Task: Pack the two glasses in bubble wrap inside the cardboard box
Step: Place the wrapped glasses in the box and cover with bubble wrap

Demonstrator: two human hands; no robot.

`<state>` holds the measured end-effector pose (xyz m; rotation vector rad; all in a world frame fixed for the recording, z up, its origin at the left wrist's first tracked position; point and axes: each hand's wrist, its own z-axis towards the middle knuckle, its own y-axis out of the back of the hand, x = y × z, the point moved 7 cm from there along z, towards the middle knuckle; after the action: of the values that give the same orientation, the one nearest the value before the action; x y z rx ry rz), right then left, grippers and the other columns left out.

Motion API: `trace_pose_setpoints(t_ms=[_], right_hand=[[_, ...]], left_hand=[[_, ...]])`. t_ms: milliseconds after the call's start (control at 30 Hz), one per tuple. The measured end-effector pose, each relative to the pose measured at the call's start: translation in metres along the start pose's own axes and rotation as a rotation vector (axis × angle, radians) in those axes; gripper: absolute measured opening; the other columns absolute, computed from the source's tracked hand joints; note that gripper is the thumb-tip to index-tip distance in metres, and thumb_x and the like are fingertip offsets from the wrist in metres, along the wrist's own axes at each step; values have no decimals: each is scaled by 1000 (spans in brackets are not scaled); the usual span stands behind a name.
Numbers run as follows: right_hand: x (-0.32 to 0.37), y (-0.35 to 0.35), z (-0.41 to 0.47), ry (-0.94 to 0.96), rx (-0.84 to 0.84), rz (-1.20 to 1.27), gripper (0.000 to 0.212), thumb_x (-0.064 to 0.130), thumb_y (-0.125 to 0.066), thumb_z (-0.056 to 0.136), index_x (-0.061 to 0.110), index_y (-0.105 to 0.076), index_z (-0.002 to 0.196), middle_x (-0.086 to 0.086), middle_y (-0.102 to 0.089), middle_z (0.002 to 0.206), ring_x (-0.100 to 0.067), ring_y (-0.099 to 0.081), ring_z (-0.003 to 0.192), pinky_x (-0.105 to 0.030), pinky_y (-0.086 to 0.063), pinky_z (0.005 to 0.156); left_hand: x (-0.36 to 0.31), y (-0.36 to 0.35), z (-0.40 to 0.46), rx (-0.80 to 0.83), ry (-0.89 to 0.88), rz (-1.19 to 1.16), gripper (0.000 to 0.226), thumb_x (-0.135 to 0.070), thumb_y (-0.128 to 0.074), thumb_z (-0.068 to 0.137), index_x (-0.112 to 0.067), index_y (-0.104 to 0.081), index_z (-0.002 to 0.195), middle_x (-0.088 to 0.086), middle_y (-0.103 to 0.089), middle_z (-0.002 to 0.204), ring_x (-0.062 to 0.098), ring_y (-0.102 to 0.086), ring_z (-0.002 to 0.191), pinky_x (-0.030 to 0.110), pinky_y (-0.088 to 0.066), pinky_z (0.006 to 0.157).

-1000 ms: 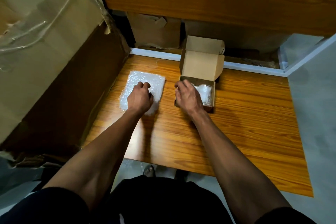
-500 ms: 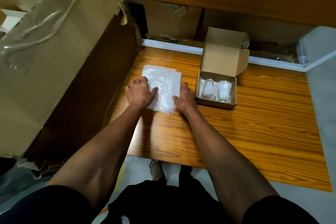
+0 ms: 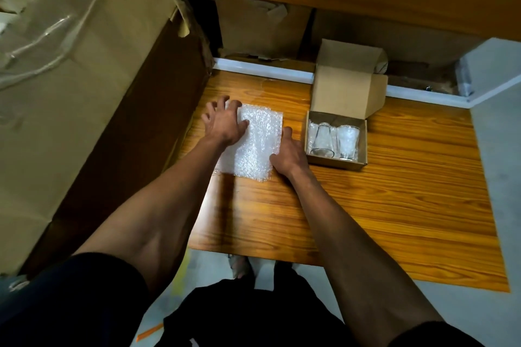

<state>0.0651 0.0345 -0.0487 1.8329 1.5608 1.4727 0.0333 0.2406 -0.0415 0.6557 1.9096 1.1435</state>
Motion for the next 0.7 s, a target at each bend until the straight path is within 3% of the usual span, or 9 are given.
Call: trace_pose_setpoints(t_ms=[133, 233, 300, 367, 433, 533, 600, 700], right_hand=[[4, 0, 2, -3, 3, 33, 79, -2, -65, 91, 15, -21, 154, -16, -58, 123, -26, -53, 89, -33, -46, 74], [10, 3, 5, -33, 17, 47, 91, 1, -70, 89, 12, -13, 158, -19, -51, 137, -33, -57, 111, -33, -45, 80], [16, 11, 7, -57, 19, 58, 94, 6, -72, 89, 12, -10, 159, -19, -44, 144, -37, -51, 126, -34, -44, 85], [22, 23, 10, -74, 8, 112, 95, 9, -72, 88, 13, -10, 160, -18, -41, 150, -38, -47, 134, -38, -49, 95], [25, 35, 13, -91, 16, 193, 97, 10, -70, 87, 15, -9, 162, -16, -43, 150, -38, -49, 134, -45, -53, 103], [28, 49, 18, -109, 55, 359, 100, 15, -73, 87, 23, -10, 163, -12, -49, 150, -36, -54, 131, -42, -54, 99], [30, 57, 19, -91, 55, 522, 97, 16, -81, 84, 24, -20, 160, -9, -53, 146, -31, -57, 129, -42, -53, 101], [28, 59, 12, -57, 122, 762, 69, 6, -81, 86, 19, -47, 144, -3, -68, 127, -21, -68, 113, -41, -57, 97]], left_hand=[[-6, 14, -1, -136, -44, -126, 21, -37, -74, 95, -30, -65, 113, 2, -39, 156, 31, -27, 145, 52, -26, 113], [-5, 19, -10, -160, -89, -365, 11, -31, -77, 94, -30, -69, 102, -7, -57, 133, 20, -41, 133, 48, -28, 111], [0, 19, -13, -90, -100, -675, 9, -22, -78, 95, -23, -72, 102, -7, -69, 115, 11, -60, 114, 44, -46, 107], [4, 20, -16, -7, -81, -910, 13, -13, -77, 95, -14, -75, 108, -1, -76, 111, 10, -70, 102, 42, -59, 99], [4, 23, -19, 38, -67, -994, 21, -7, -76, 95, -7, -75, 116, 2, -77, 112, 11, -73, 102, 39, -59, 103], [-1, 30, -24, 99, -76, -1058, 23, -6, -71, 98, -3, -73, 120, 4, -79, 108, 16, -76, 97, 36, -59, 97], [-4, 34, -28, 179, -76, -1121, 20, -6, -69, 100, -5, -72, 120, 5, -79, 104, 21, -77, 96, 38, -60, 92], [-15, 40, -36, 282, -89, -1167, 16, -7, -70, 99, -11, -75, 115, 4, -77, 103, 20, -73, 89, 37, -60, 83]])
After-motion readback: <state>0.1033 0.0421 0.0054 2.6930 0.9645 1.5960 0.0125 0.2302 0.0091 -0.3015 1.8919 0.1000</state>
